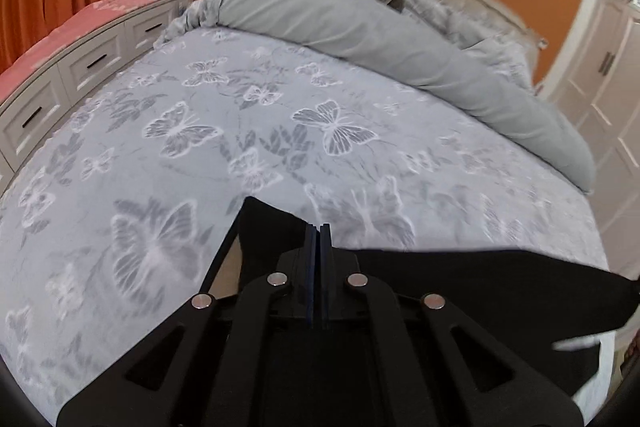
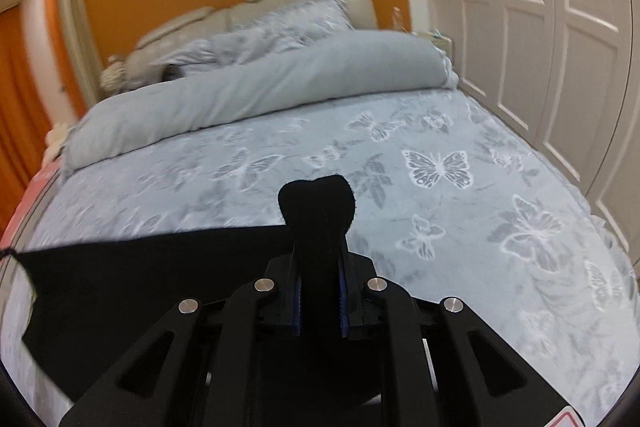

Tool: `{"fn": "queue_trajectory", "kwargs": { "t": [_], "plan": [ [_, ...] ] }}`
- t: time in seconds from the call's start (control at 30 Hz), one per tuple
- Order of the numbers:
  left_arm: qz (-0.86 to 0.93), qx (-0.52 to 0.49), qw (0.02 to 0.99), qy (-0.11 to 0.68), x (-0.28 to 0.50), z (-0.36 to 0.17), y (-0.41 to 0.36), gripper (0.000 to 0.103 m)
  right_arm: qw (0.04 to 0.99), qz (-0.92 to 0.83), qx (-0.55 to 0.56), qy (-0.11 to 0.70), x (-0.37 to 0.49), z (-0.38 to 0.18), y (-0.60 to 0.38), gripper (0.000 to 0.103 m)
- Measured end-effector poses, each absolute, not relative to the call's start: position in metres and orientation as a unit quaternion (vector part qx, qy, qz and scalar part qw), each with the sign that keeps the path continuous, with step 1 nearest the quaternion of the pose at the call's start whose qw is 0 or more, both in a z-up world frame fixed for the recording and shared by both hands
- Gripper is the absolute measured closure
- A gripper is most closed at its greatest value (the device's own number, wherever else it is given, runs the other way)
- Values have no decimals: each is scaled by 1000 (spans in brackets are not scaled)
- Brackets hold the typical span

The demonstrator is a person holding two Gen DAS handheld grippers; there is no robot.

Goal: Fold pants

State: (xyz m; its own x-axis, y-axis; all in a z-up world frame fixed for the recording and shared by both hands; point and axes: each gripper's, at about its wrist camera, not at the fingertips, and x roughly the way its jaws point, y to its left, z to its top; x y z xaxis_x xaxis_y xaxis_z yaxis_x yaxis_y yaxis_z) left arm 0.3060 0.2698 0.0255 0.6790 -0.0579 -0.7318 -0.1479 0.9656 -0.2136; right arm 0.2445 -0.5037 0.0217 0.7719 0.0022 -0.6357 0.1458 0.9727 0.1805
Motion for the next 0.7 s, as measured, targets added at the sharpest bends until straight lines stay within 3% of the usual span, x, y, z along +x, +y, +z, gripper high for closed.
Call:
{"fn": "queue_trajectory", "kwargs": {
  "t": [0.17, 0.4, 0.53, 0.57, 0.6, 0.67, 0.7],
  "plan": [
    [10, -122, 902, 415, 211, 19, 281, 103, 930, -30, 99, 353, 172, 8, -507, 92],
    [38, -118, 870, 478, 141, -52, 291, 103, 897, -44, 118, 423, 115, -77, -516, 90],
    [66, -160, 846, 505, 128, -92, 306, 98, 886, -76, 142, 435, 99, -105, -522, 76],
    [66, -177, 841, 506, 125, -95, 311, 97, 887, -83, 155, 427, 92, -104, -525, 66],
    [67, -196, 837, 506, 121, -96, 314, 91, 890, -95, 163, 415, 82, -99, -527, 58],
    [48, -230, 834, 499, 115, -93, 316, 58, 899, -106, 170, 389, 64, -84, -529, 53],
    [46, -245, 840, 482, 113, -87, 317, 31, 902, -108, 174, 380, 56, -79, -528, 49]
  ]
}}
